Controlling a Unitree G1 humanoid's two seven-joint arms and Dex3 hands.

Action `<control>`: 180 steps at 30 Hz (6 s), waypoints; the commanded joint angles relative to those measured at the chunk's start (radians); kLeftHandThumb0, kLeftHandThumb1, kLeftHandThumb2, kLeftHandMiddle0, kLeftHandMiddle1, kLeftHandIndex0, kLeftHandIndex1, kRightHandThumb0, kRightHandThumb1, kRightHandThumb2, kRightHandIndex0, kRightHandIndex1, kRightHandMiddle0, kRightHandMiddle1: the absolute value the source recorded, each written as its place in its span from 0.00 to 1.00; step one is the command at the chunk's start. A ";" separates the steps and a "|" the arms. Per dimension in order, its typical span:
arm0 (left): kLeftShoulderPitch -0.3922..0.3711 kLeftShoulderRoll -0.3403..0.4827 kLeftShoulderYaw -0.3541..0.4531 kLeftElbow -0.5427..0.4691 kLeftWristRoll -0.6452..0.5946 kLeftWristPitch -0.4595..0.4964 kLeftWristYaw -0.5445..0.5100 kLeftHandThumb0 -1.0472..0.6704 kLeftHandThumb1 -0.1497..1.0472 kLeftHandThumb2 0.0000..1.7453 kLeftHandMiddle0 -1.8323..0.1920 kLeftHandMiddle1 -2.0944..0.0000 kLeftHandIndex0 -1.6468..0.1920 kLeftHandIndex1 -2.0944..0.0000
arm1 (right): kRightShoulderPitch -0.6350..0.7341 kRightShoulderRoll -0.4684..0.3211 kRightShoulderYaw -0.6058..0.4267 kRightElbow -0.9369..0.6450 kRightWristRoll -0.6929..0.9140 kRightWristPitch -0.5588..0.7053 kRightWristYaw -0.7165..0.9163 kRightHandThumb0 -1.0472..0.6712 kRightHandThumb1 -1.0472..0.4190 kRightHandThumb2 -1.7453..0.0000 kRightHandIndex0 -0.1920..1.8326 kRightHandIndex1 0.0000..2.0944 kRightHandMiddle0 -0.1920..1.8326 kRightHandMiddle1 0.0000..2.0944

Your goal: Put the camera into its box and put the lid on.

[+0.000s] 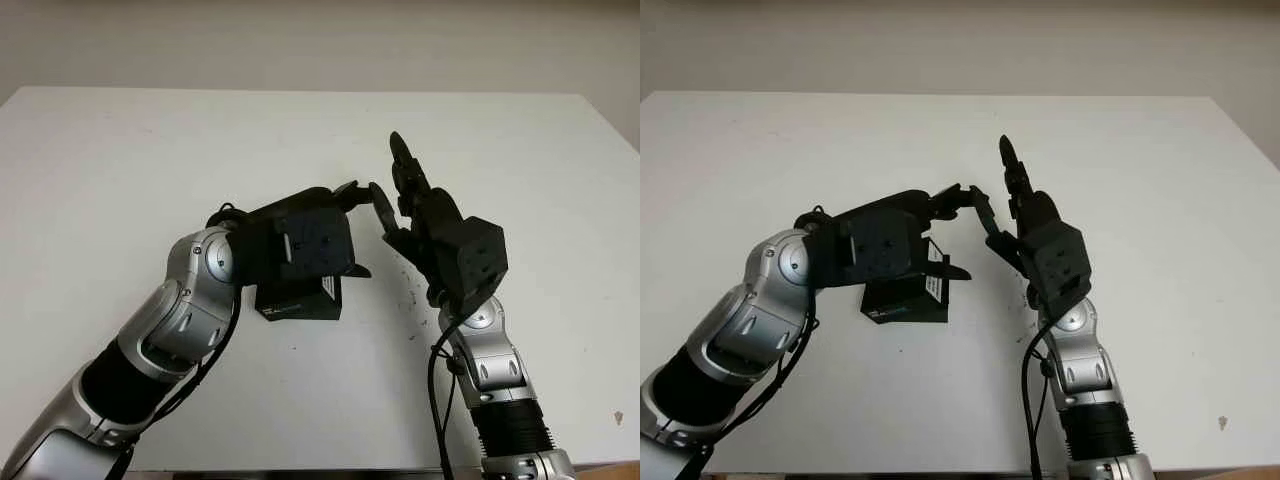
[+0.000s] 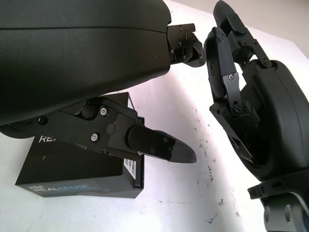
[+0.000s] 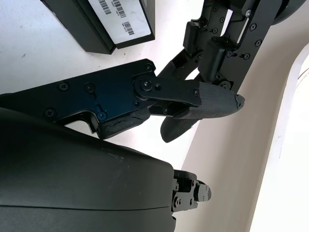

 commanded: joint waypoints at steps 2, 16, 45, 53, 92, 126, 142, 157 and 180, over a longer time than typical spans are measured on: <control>0.012 -0.007 0.019 0.013 0.002 -0.045 0.022 0.39 1.00 0.04 1.00 0.62 0.97 0.74 | -0.014 -0.004 -0.006 -0.004 0.004 0.001 -0.002 0.20 0.00 0.72 0.06 0.02 0.08 0.03; 0.085 -0.033 0.374 0.127 -0.182 -0.545 0.303 0.24 1.00 0.07 0.89 0.94 0.92 0.91 | -0.025 -0.009 -0.030 -0.007 0.023 0.025 0.001 0.20 0.00 0.70 0.06 0.02 0.08 0.02; 0.313 0.262 0.448 0.272 -0.281 -0.772 -0.037 0.08 0.92 0.03 0.96 0.99 0.96 0.98 | -0.094 -0.076 -0.211 -0.092 0.324 0.171 0.092 0.20 0.00 0.63 0.00 0.01 0.01 0.02; 0.337 0.233 0.406 0.285 -0.222 -0.817 -0.011 0.07 0.92 0.03 0.97 0.98 0.98 0.98 | -0.094 -0.069 -0.201 -0.078 0.312 0.162 0.085 0.19 0.00 0.64 0.01 0.01 0.02 0.02; 0.337 0.145 0.319 0.333 -0.185 -0.809 0.006 0.20 0.81 0.03 0.91 0.97 0.95 0.97 | -0.089 -0.079 -0.195 -0.086 0.300 0.167 0.092 0.20 0.00 0.65 0.00 0.02 0.02 0.02; 0.378 0.061 0.299 0.338 -0.077 -0.766 0.192 0.33 0.85 0.03 0.80 0.93 0.87 0.94 | -0.086 -0.070 -0.191 -0.080 0.281 0.150 0.081 0.20 0.00 0.64 0.01 0.02 0.03 0.02; 0.375 0.037 0.299 0.339 -0.079 -0.745 0.200 0.35 0.84 0.03 0.90 0.55 0.81 0.88 | -0.086 -0.071 -0.193 -0.075 0.288 0.143 0.091 0.20 0.00 0.65 0.01 0.02 0.04 0.01; 0.364 0.028 0.328 0.384 -0.141 -0.808 0.237 0.47 0.98 0.03 0.77 0.19 0.77 0.33 | -0.090 -0.070 -0.184 -0.071 0.271 0.143 0.084 0.22 0.00 0.63 0.00 0.02 0.03 0.00; 0.308 0.057 0.394 0.217 -0.216 -0.615 0.156 0.47 0.94 0.03 0.75 0.25 0.77 0.31 | -0.068 -0.058 -0.169 -0.069 0.262 0.122 0.077 0.24 0.00 0.64 0.01 0.02 0.04 0.01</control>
